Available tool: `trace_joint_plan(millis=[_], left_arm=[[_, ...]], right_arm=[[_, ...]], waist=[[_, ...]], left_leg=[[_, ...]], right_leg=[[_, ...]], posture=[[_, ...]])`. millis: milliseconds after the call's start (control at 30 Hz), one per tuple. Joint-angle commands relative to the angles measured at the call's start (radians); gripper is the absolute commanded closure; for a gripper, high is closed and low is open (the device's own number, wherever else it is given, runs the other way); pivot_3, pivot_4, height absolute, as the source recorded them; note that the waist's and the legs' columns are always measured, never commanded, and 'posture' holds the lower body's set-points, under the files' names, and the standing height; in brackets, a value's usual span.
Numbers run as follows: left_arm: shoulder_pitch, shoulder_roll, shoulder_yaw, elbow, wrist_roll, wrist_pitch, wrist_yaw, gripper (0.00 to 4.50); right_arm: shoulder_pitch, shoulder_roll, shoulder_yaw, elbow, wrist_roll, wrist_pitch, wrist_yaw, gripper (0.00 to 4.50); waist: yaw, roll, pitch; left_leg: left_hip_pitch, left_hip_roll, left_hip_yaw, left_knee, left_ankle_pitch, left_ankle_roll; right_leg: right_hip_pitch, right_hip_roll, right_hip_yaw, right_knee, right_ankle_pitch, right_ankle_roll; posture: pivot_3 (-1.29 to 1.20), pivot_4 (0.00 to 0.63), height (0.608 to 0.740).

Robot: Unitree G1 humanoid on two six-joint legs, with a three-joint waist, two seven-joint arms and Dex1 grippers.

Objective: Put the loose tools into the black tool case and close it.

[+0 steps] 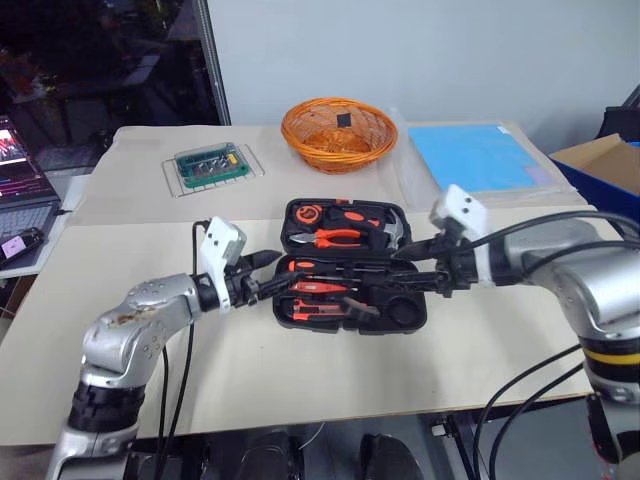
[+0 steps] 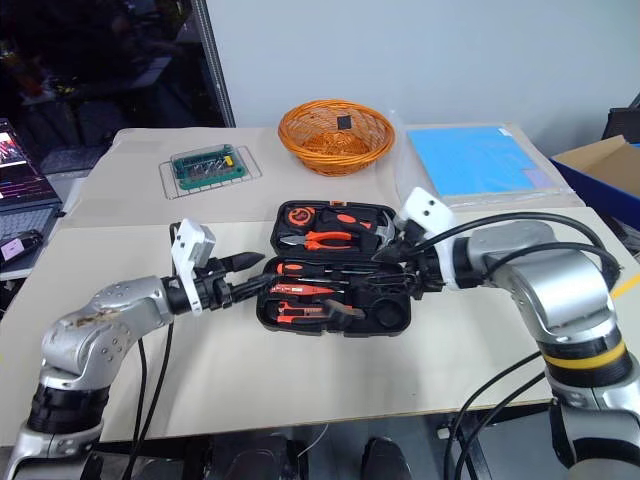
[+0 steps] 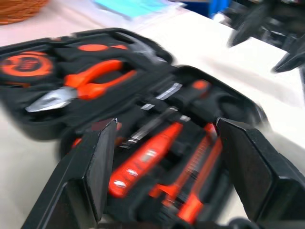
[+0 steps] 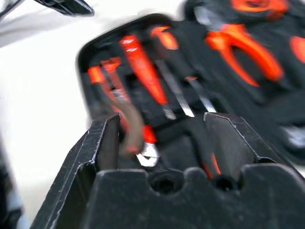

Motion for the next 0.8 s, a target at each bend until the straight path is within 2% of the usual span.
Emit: trace_joint_plan(millis=[33, 133, 233, 300, 367, 433, 500, 567, 667, 800], left_arm=[[-0.129, -0.027, -0.003, 0.132, 0.061, 0.015, 0.081, 0.93], [-0.195, -0.055, -0.036, 0.22, 0.115, -0.035, 0.088, 0.93], [-0.194, -0.029, -0.031, 0.196, 0.106, -0.056, 0.021, 0.93], [-0.161, 0.008, -0.013, 0.138, 0.037, -0.031, -0.08, 0.93], [-0.059, 0.12, -0.006, 0.025, -0.028, -0.034, -0.258, 0.93], [0.035, 0.225, 0.027, -0.055, -0.078, -0.046, -0.398, 0.44], [0.1, 0.308, 0.05, -0.098, -0.105, -0.059, -0.491, 0.02], [0.177, 0.388, 0.078, -0.152, -0.129, -0.069, -0.576, 0.02], [0.295, 0.453, 0.133, -0.233, -0.125, -0.123, -0.635, 0.02], [0.368, 0.469, 0.168, -0.288, -0.116, -0.164, -0.644, 0.02]], right_arm=[[-0.015, 0.071, -0.089, -0.038, -0.025, 0.04, -0.179, 1.22], [-0.026, 0.142, -0.119, -0.028, -0.038, 0.076, -0.289, 1.22], [0.012, 0.147, -0.056, -0.182, 0.041, 0.093, -0.248, 1.22], [0.019, 0.151, 0.005, -0.235, 0.081, 0.096, -0.222, 1.22], [0.021, 0.107, 0.17, -0.238, 0.003, -0.04, -0.171, 1.22], [-0.004, 0.099, 0.294, -0.209, -0.051, -0.143, -0.129, 1.2], [-0.038, 0.104, 0.356, -0.181, -0.056, -0.189, -0.078, 1.2], [-0.073, 0.103, 0.425, -0.151, -0.067, -0.24, -0.004, 1.2], [-0.141, 0.134, 0.535, -0.056, -0.128, -0.312, 0.056, 1.2], [-0.176, 0.153, 0.596, 0.036, -0.19, -0.375, 0.098, 1.2]], waist=[[-0.008, 0.0, 0.0], [-0.02, 0.0, 0.0], [-0.023, 0.0, 0.0], [-0.032, 0.0, 0.0], [-0.042, 0.0, 0.0], [-0.059, 0.0, 0.001], [-0.064, 0.0, 0.002], [-0.06, 0.0, 0.003], [-0.056, 0.0, 0.003], [-0.045, 0.0, 0.003]], left_leg=[[0.0, 0.0, 0.0, 0.0, 0.0, 0.0], [0.001, 0.0, 0.002, 0.0, 0.001, -0.001], [0.001, 0.0, 0.003, -0.003, 0.002, -0.002], [0.0, 0.001, 0.003, -0.003, 0.002, -0.003], [0.001, 0.001, 0.003, -0.004, 0.001, -0.004], [0.001, 0.002, 0.005, -0.006, 0.001, -0.005], [0.002, 0.002, 0.006, -0.007, 0.0, -0.005], [0.002, 0.002, 0.005, -0.006, 0.002, -0.007], [0.005, 0.002, 0.005, -0.006, -0.003, -0.015], [0.007, 0.002, 0.005, -0.006, -0.003, -0.015]], right_leg=[[0.0, 0.0, 0.0, 0.0, 0.0, 0.0], [0.0, 0.001, 0.0, 0.001, 0.0, 0.0], [-0.001, 0.002, 0.001, 0.001, 0.0, 0.0], [-0.002, 0.004, 0.0, 0.001, 0.0, 0.0], [-0.002, 0.005, 0.0, 0.001, 0.0, 0.0], [-0.003, 0.005, -0.001, -0.001, -0.001, 0.0], [-0.004, 0.005, -0.001, 0.0, -0.002, -0.001], [-0.005, 0.004, -0.001, -0.001, -0.003, -0.001], [-0.005, 0.002, -0.001, 0.001, -0.003, -0.003], [-0.003, 0.001, -0.001, 0.001, -0.003, -0.004]], posture=[[0.0, 0.15, 0.74], [0.0, 0.15, 0.74], [0.0, 0.15, 0.74], [0.0, 0.15, 0.74], [0.0, 0.15, 0.74], [0.0, 0.15, 0.74], [0.0, 0.15, 0.74], [0.0, 0.15, 0.74], [0.0, 0.15, 0.74], [0.0, 0.15, 0.74]])
